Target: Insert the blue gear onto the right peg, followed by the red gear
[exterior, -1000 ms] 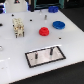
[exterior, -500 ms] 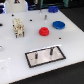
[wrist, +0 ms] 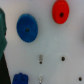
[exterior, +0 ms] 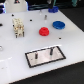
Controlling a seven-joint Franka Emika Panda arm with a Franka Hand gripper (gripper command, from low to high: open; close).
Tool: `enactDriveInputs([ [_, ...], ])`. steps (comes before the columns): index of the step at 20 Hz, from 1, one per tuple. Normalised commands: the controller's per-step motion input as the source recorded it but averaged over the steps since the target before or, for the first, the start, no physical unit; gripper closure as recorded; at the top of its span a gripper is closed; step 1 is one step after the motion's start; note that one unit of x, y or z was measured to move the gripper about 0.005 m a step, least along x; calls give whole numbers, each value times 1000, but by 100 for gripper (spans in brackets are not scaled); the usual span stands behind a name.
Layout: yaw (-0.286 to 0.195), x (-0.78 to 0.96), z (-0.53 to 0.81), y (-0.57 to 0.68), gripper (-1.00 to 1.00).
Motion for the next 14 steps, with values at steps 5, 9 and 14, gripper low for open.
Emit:
enactDriveInputs([
  [5,0,-432,-394,465,-100],
  [9,0,-403,-499,367,-100],
  [14,0,-389,-545,245,-100],
])
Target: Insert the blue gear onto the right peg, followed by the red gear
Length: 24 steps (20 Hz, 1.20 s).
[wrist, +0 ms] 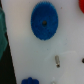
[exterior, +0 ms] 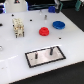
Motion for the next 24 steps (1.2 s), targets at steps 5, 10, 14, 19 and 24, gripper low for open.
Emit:
enactDriveInputs([
  [5,0,-352,-596,79,-100],
  [10,0,-343,-555,-14,-100],
  [14,0,-303,-486,-151,-100],
  [19,0,-322,-266,-37,-100],
  [24,0,-74,11,0,100],
])
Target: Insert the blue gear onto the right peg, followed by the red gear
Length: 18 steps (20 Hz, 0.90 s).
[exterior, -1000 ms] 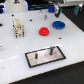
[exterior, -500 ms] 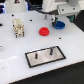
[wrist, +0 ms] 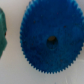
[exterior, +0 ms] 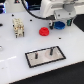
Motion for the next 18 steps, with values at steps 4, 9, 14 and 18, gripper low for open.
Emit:
enactDriveInputs([
  [4,0,-58,20,8,100],
  [9,0,-141,-35,13,100],
  [14,0,-71,1,6,100],
  [18,0,107,342,-32,100],
])
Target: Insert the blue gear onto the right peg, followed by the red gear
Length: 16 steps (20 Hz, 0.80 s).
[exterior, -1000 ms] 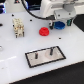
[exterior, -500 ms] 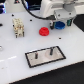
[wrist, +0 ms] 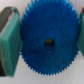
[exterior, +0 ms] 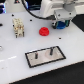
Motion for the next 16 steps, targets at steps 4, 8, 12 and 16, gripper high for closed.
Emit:
enactDriveInputs([
  [4,0,368,601,-137,100],
  [8,0,531,579,-220,100],
  [12,0,625,558,-260,100],
  [16,0,690,542,-295,100],
])
